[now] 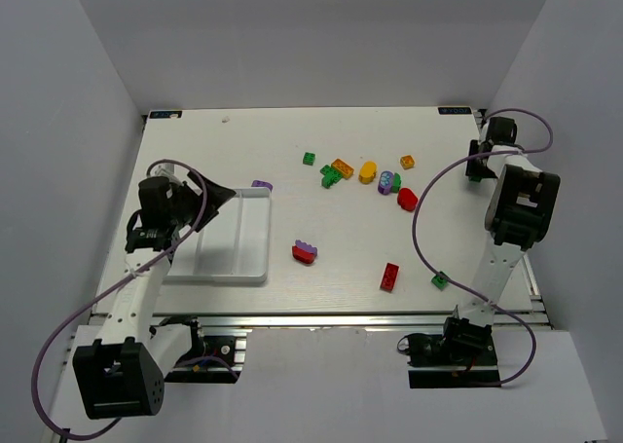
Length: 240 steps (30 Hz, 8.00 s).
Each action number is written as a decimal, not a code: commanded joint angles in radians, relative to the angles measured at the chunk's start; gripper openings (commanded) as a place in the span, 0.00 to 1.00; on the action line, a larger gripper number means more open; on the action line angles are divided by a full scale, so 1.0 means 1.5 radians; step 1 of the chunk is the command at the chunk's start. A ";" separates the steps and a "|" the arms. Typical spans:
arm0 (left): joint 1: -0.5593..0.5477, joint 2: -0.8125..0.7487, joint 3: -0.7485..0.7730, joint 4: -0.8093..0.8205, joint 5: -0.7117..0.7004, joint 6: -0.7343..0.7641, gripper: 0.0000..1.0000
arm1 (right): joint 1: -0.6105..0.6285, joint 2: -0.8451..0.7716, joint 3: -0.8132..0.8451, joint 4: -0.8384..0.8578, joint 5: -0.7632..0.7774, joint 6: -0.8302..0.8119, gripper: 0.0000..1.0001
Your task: Sort the legos into containers by color
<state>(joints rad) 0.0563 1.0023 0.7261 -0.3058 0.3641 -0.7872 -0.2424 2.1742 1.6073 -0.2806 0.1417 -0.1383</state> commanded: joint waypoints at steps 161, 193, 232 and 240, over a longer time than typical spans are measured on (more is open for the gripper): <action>0.194 -0.073 -0.030 -0.120 -0.018 0.132 0.98 | 0.348 -0.428 -0.298 -0.512 -0.120 -0.408 0.74; 0.109 -0.075 -0.025 -0.094 0.053 0.006 0.98 | 0.348 -0.320 -0.464 -0.488 0.014 -0.285 0.69; -0.328 0.159 -0.011 0.737 0.126 -0.435 0.98 | 0.385 -0.513 -0.282 0.294 -0.860 -0.147 0.00; -0.382 0.236 0.069 0.656 0.108 -0.389 0.97 | 0.420 -0.519 -0.314 0.429 -0.879 -0.046 0.00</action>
<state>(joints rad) -0.5030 1.3495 0.7685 0.7307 0.5526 -1.4136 0.3672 1.4258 1.1488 0.1989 -1.1305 -0.2913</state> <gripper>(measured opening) 0.974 0.428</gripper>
